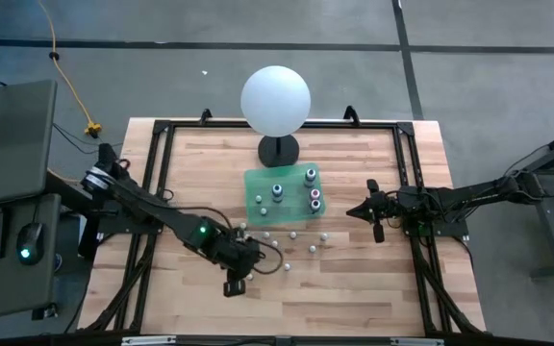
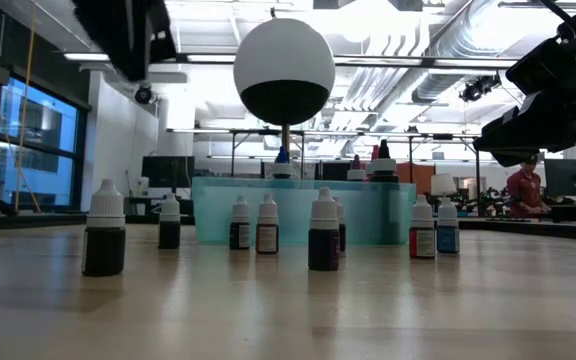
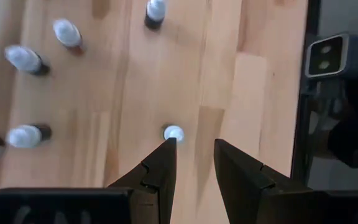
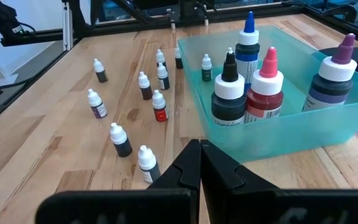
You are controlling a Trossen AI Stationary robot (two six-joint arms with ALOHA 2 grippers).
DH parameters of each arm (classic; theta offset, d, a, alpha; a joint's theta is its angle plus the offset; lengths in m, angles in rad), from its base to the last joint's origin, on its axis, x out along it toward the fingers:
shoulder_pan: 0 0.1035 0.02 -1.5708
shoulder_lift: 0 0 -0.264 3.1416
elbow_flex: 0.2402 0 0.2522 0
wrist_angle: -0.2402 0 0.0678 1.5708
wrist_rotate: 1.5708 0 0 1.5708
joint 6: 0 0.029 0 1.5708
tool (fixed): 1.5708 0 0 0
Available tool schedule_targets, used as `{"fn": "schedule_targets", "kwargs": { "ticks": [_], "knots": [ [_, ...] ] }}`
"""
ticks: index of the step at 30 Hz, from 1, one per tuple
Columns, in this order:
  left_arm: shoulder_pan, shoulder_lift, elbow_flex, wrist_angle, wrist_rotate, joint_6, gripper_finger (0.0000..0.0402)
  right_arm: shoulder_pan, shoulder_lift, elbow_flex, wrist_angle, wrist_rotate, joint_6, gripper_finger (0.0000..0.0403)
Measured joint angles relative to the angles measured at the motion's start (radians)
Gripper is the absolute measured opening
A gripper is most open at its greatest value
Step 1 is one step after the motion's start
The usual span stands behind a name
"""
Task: Pick & Place food coloring
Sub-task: Put the top small green food coloring bottle into the bin
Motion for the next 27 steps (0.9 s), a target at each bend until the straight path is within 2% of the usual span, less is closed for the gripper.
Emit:
{"fn": "schedule_targets", "kwargs": {
  "ticks": [13, 27],
  "knots": [
    [-0.007, 0.145, -0.001, 0.018, 0.028, 0.041, 0.0106, 0.000, -0.001, 0.000, 0.003, 0.000, 0.000, 0.0000],
    [-0.007, 0.171, -0.001, 0.033, 0.023, 0.056, 0.0106, 0.000, -0.001, 0.000, 0.002, 0.000, 0.000, 0.0000]
  ]
}}
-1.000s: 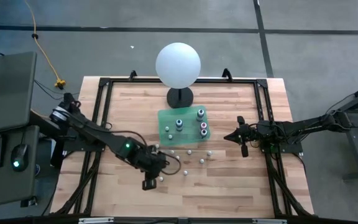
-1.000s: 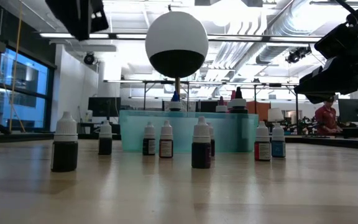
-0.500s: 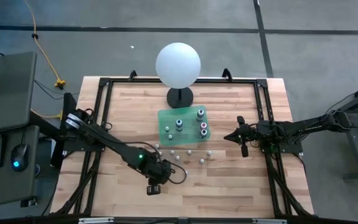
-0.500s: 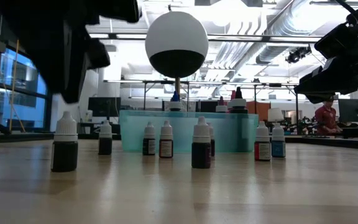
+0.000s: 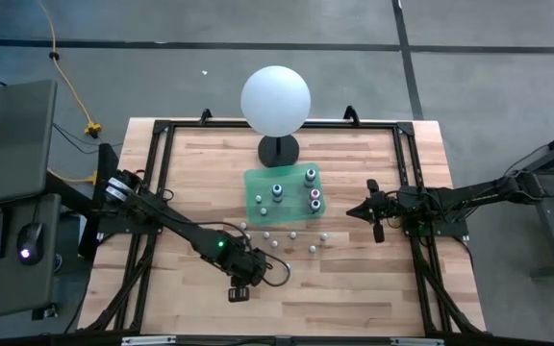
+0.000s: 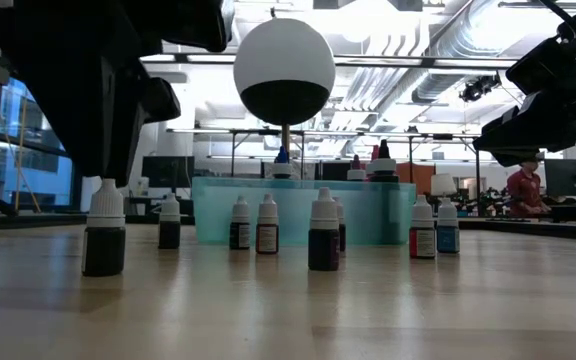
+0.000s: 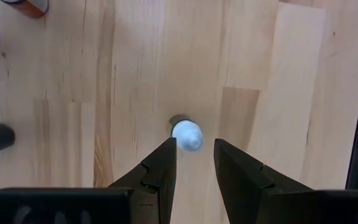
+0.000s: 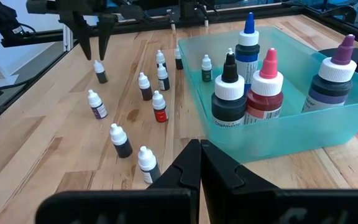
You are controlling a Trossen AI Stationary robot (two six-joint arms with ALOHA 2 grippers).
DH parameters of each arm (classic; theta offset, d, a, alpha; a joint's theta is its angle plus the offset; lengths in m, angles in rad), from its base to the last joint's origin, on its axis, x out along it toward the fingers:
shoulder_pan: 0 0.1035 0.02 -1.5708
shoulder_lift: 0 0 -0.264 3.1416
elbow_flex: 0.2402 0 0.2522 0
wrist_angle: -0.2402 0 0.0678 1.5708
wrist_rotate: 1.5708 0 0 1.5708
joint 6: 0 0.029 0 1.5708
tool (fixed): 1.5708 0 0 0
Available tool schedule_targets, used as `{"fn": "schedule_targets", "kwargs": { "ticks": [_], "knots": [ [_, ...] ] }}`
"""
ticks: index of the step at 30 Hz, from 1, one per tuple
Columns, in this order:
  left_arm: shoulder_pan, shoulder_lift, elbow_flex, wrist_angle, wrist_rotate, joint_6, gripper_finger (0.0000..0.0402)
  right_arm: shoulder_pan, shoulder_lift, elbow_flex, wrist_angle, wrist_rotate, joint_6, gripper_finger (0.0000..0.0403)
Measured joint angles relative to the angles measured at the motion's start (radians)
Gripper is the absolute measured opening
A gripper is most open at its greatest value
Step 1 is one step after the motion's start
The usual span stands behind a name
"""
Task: Pick & Place food coloring
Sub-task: Put the top small green food coloring bottle into the bin
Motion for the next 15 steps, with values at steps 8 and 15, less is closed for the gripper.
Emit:
{"fn": "schedule_targets", "kwargs": {
  "ticks": [8, 15],
  "knots": [
    [0.000, 0.000, 0.000, 0.022, -0.009, 0.044, 0.0106, 0.000, 0.000, 0.000, 0.000, 0.000, 0.000, 0.0001],
    [0.000, 0.000, 0.000, 0.020, -0.005, 0.043, 0.0106, 0.000, 0.000, 0.000, 0.000, 0.000, 0.000, 0.0000]
  ]
}}
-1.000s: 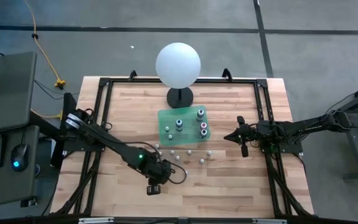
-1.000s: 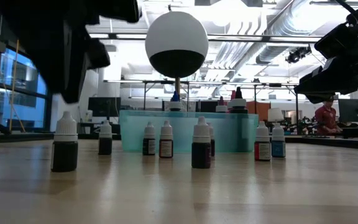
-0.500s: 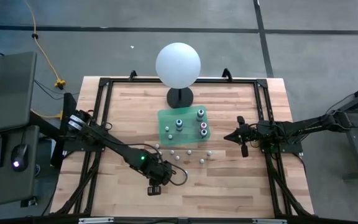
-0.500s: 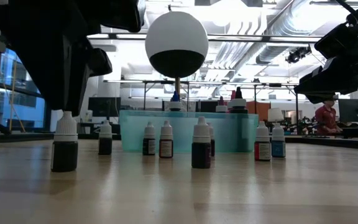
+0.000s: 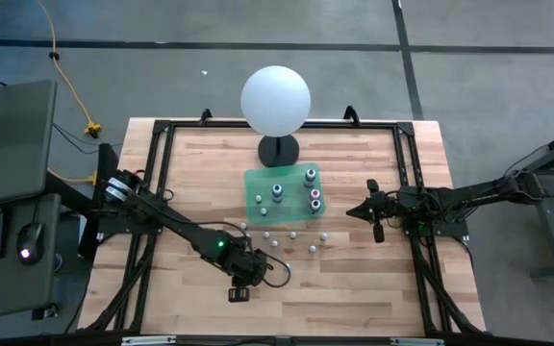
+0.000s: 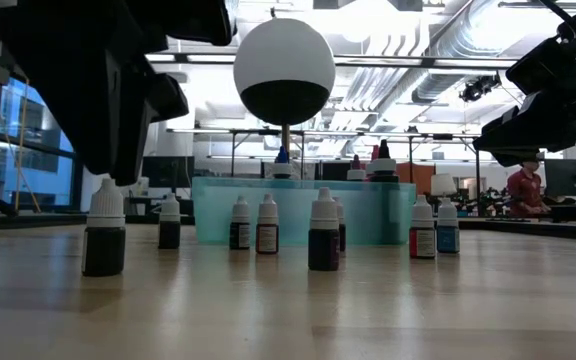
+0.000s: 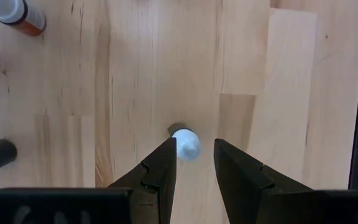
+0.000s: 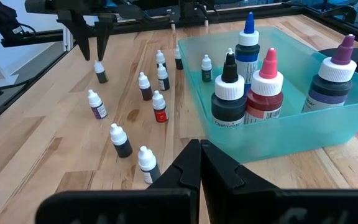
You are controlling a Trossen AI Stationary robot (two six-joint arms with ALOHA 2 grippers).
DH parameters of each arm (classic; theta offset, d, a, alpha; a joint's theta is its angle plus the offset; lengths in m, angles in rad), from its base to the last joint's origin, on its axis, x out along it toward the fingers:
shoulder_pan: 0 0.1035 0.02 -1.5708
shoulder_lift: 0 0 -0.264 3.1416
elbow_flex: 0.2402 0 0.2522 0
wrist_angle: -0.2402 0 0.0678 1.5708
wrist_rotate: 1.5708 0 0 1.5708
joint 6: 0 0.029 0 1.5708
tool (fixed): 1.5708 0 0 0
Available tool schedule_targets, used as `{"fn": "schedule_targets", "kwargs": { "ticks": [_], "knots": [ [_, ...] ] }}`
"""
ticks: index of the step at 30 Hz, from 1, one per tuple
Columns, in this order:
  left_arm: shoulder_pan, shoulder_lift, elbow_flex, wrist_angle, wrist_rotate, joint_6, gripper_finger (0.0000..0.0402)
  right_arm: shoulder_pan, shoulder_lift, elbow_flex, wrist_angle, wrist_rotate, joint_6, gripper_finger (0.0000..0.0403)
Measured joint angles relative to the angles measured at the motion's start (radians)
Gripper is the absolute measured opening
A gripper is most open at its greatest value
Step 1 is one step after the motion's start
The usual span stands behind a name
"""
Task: Pick & Place food coloring
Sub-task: Put the top small green food coloring bottle into the bin
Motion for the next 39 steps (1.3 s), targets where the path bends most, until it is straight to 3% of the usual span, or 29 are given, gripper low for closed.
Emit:
{"fn": "schedule_targets", "kwargs": {
  "ticks": [14, 39],
  "knots": [
    [0.000, 0.008, 0.000, 0.000, -0.041, -0.001, 0.0197, 0.000, 0.000, 0.000, 0.000, 0.000, 0.000, 0.0001],
    [0.000, 0.082, 0.000, 0.009, -0.002, 0.032, 0.0198, 0.000, 0.000, 0.000, 0.000, 0.000, 0.000, 0.0001]
  ]
}}
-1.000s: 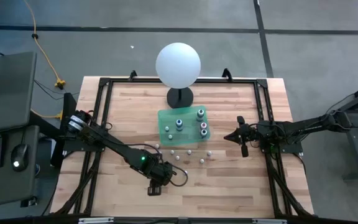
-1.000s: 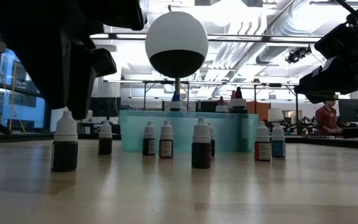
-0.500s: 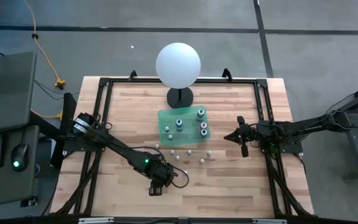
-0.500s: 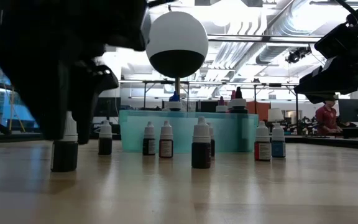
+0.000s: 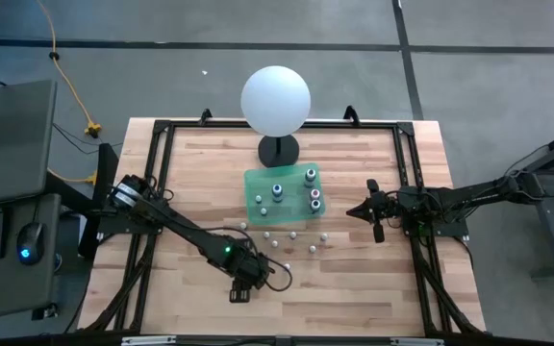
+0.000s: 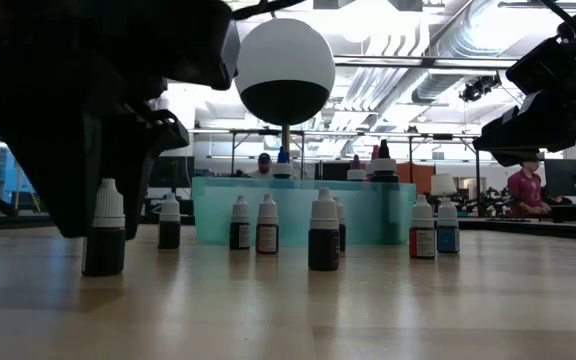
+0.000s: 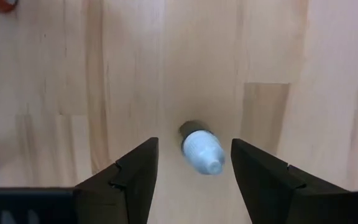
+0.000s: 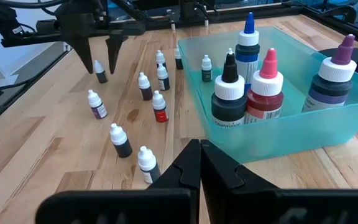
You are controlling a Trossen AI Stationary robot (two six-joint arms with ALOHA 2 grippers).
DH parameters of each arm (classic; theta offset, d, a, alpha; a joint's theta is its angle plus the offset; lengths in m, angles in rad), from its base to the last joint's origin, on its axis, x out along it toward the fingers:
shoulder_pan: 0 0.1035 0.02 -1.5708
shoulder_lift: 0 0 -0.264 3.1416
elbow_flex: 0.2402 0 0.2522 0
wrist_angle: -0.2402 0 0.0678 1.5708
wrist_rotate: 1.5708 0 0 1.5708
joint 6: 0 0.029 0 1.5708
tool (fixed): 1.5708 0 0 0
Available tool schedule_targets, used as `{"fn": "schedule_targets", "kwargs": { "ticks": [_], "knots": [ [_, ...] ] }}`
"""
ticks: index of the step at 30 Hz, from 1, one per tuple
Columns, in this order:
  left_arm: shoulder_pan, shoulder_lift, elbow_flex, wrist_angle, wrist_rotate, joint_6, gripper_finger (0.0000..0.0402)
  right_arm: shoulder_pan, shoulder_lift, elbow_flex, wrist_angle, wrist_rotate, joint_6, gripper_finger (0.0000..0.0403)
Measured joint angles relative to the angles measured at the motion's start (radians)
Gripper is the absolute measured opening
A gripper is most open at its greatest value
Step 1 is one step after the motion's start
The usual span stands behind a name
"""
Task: Pick & Place food coloring
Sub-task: Put the top small green food coloring bottle into the bin
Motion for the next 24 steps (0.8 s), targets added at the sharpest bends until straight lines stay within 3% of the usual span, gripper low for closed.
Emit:
{"fn": "schedule_targets", "kwargs": {
  "ticks": [12, 24],
  "knots": [
    [0.000, 0.000, 0.000, 0.011, 0.007, 0.018, 0.0125, 0.000, 0.000, 0.000, 0.000, 0.000, 0.000, 0.0000],
    [0.000, -0.001, 0.000, 0.015, 0.006, 0.017, 0.0076, 0.000, 0.000, 0.000, 0.000, 0.000, 0.000, 0.0000]
  ]
}}
